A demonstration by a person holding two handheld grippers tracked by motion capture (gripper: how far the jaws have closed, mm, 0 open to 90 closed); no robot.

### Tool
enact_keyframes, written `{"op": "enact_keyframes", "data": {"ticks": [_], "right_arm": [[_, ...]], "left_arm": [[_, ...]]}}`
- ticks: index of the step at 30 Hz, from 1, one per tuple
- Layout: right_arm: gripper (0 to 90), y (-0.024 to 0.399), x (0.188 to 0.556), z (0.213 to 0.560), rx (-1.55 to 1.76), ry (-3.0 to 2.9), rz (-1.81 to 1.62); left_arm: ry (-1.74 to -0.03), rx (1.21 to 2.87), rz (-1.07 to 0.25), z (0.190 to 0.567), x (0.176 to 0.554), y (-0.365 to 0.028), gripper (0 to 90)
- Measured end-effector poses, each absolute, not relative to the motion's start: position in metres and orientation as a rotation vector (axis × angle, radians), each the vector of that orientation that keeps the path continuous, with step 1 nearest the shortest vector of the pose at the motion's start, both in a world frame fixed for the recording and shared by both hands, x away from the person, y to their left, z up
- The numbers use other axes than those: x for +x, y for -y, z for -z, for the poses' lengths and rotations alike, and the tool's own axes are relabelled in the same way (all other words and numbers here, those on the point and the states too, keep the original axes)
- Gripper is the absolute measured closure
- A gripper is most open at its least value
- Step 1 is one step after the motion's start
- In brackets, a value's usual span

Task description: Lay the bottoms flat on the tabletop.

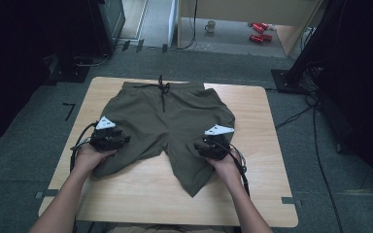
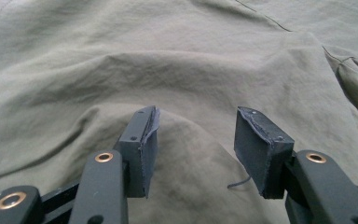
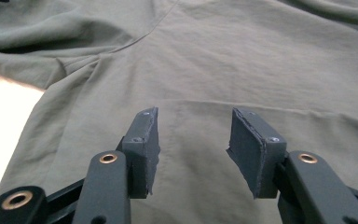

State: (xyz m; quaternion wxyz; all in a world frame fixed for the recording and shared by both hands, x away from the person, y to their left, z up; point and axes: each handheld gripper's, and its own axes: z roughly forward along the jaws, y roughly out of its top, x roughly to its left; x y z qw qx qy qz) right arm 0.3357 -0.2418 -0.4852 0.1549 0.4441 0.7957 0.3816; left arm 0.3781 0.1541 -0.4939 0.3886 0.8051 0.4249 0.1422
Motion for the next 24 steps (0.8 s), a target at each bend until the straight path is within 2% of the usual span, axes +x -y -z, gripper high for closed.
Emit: {"op": "enact_keyframes", "data": {"ticks": [10,24], "right_arm": [[49.4,0.225,0.319,0.492,1.21,-2.303,-1.063],[51.2,0.217,0.331,0.507,1.214,-2.297,-0.972]], "left_arm": [[-1.081,2.047,-0.351,0.496,0.371,-0.156,48.2],[-1.087,2.06,-0.335,0.5,0.371,-0.156,48.1]]}}
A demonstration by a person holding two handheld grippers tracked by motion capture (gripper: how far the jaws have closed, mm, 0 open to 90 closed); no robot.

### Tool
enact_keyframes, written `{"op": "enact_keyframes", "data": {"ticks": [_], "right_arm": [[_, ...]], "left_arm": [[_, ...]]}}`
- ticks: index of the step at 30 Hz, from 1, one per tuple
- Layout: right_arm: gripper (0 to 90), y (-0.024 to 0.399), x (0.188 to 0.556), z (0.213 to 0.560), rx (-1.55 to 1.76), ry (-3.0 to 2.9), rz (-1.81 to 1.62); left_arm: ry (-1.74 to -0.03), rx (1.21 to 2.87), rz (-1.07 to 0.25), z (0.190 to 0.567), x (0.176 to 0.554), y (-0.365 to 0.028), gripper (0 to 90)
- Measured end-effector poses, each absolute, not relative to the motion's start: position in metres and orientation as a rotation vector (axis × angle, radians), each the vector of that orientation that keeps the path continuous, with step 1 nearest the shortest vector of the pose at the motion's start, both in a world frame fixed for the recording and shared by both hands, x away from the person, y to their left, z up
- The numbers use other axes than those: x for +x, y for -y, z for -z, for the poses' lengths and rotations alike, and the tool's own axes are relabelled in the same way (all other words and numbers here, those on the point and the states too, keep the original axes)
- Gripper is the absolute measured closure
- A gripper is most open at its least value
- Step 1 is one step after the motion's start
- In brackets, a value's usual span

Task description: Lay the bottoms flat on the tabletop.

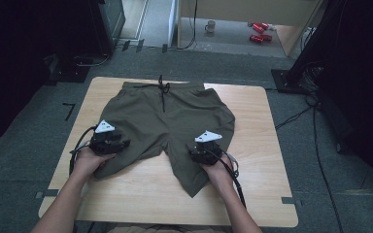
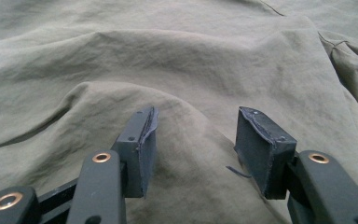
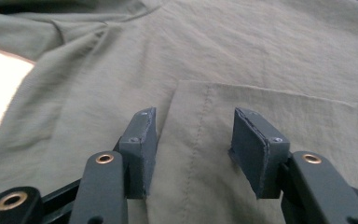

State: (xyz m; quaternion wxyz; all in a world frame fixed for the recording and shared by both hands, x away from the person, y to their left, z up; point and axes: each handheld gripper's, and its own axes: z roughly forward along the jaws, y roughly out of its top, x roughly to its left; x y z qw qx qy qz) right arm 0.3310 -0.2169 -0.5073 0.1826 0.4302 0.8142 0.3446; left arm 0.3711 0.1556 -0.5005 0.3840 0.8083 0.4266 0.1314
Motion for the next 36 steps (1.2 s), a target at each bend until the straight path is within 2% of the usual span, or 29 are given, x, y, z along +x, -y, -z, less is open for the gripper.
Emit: {"op": "enact_keyframes", "data": {"ticks": [6,9,10,11,12,15,25,36], "right_arm": [[59.4,0.218,0.336,0.513,1.254,-2.286,-0.971],[70.0,0.219,0.336,0.513,1.254,-2.282,-0.972],[76.2,0.22,0.336,0.513,1.253,-2.277,-0.969],[76.2,0.22,0.336,0.513,1.253,-2.277,-0.969],[82.6,0.221,0.337,0.513,1.263,-2.271,-0.957],[87.1,0.221,0.336,0.511,1.259,-2.271,-0.925],[87.6,0.232,0.321,0.487,1.251,-2.214,-0.983],[87.9,0.269,0.294,0.468,1.284,-2.115,-1.027]], "left_arm": [[-1.095,2.06,-0.326,0.503,0.372,-0.157,47.9],[-1.102,2.064,-0.318,0.505,0.372,-0.156,47.9],[-1.102,2.066,-0.318,0.505,0.372,-0.156,47.8],[-1.102,2.066,-0.318,0.505,0.372,-0.156,47.8],[-1.101,2.065,-0.317,0.505,0.372,-0.157,47.8],[-1.103,2.064,-0.318,0.505,0.373,-0.158,47.8],[-1.109,2.06,-0.321,0.506,0.373,-0.16,47.7],[-1.107,2.063,-0.324,0.506,0.374,-0.158,47.8]]}}
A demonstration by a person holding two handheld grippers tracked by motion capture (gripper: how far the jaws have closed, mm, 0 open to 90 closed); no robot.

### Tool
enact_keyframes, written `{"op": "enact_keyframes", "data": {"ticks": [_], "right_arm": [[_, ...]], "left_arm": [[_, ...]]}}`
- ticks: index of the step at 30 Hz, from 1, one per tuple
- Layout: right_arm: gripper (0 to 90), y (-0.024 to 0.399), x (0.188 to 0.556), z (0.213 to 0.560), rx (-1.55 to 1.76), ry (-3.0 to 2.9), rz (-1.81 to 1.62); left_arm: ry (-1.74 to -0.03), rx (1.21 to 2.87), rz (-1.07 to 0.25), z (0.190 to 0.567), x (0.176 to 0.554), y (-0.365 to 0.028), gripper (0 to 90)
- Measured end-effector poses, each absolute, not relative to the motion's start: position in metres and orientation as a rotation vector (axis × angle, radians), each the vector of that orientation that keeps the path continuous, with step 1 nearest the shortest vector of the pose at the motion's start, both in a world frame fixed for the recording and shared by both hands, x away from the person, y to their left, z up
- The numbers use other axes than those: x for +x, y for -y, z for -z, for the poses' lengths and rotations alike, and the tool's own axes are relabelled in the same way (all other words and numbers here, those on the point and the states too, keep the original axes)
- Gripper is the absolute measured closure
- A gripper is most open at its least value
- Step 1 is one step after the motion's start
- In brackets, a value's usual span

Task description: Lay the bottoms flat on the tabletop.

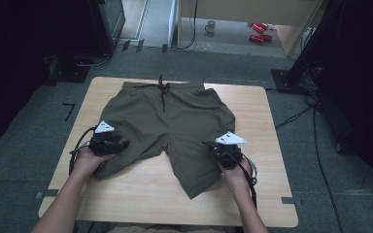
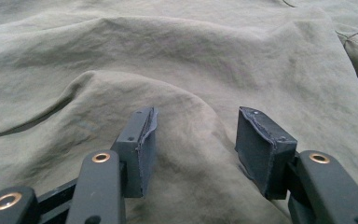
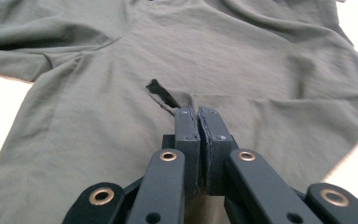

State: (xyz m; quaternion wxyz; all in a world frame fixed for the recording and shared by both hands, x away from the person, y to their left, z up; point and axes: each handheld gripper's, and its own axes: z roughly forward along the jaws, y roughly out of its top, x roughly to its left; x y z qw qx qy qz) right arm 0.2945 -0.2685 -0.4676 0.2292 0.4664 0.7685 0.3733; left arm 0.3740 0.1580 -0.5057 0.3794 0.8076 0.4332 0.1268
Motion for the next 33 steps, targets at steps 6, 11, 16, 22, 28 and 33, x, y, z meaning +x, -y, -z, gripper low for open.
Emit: {"op": "enact_keyframes", "data": {"ticks": [6,11,16,22,28,33], "right_arm": [[88.0,0.291,0.284,0.468,1.336,-2.067,-1.011],[88.0,0.306,0.277,0.469,1.372,-2.035,-0.995],[87.8,0.325,0.268,0.474,1.425,-1.991,-0.97],[86.1,0.343,0.254,0.482,1.471,-1.967,-0.938],[80.9,0.354,0.246,0.487,1.49,-1.949,-0.922],[72.2,0.36,0.24,0.483,1.509,-1.905,-0.955]], "left_arm": [[-1.104,2.06,-0.321,0.505,0.376,-0.156,47.8],[-1.102,2.055,-0.319,0.503,0.377,-0.156,48.0],[-1.097,2.05,-0.32,0.501,0.376,-0.156,48.0],[-1.089,2.044,-0.323,0.499,0.376,-0.156,48.0],[-1.086,2.045,-0.322,0.497,0.374,-0.155,48.0],[-1.064,2.032,-0.331,0.492,0.368,-0.156,48.0]]}}
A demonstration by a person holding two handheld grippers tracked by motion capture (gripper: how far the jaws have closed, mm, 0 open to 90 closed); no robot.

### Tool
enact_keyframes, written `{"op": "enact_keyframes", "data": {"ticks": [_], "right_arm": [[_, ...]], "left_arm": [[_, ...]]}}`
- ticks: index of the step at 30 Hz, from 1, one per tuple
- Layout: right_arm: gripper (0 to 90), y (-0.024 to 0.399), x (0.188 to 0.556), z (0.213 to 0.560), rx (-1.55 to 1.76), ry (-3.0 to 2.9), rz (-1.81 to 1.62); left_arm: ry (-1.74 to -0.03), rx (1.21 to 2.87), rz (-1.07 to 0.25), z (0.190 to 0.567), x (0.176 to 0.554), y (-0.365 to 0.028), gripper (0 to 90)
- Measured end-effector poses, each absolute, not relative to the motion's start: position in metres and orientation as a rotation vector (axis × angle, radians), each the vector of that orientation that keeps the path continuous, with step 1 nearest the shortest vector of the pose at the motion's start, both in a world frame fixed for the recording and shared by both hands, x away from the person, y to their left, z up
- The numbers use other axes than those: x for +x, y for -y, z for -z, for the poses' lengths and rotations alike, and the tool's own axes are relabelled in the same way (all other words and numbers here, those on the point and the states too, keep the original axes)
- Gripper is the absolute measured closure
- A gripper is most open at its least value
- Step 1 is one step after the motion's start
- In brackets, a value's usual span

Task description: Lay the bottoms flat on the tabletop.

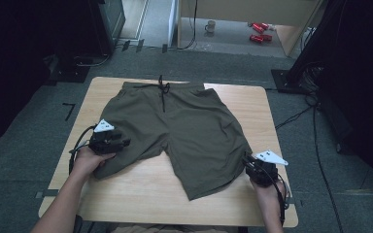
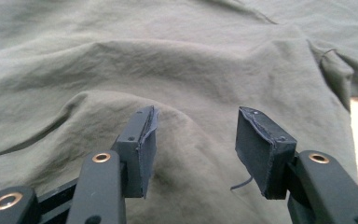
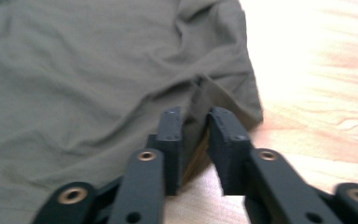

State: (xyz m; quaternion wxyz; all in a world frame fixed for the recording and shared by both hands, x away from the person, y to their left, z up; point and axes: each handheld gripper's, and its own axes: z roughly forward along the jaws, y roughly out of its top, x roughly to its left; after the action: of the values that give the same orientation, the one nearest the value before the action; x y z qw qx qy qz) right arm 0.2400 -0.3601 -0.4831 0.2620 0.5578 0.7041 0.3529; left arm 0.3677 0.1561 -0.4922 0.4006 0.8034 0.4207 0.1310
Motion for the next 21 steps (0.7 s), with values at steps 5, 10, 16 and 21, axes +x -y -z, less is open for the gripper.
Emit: {"op": "enact_keyframes", "data": {"ticks": [5,10,16,21], "right_arm": [[63.9,0.348,0.24,0.464,1.461,-1.883,-1.03],[62.8,0.334,0.245,0.454,1.415,-1.903,-1.087],[62.9,0.318,0.253,0.46,1.395,-1.959,-1.112],[62.9,0.295,0.266,0.47,1.378,-2.039,-1.146]], "left_arm": [[-1.031,2.031,-0.363,0.485,0.359,-0.157,47.8],[-1.027,2.026,-0.358,0.481,0.351,-0.16,47.7],[-1.02,2.024,-0.353,0.478,0.338,-0.165,47.2],[-0.998,2.04,-0.357,0.477,0.322,-0.168,46.0]]}}
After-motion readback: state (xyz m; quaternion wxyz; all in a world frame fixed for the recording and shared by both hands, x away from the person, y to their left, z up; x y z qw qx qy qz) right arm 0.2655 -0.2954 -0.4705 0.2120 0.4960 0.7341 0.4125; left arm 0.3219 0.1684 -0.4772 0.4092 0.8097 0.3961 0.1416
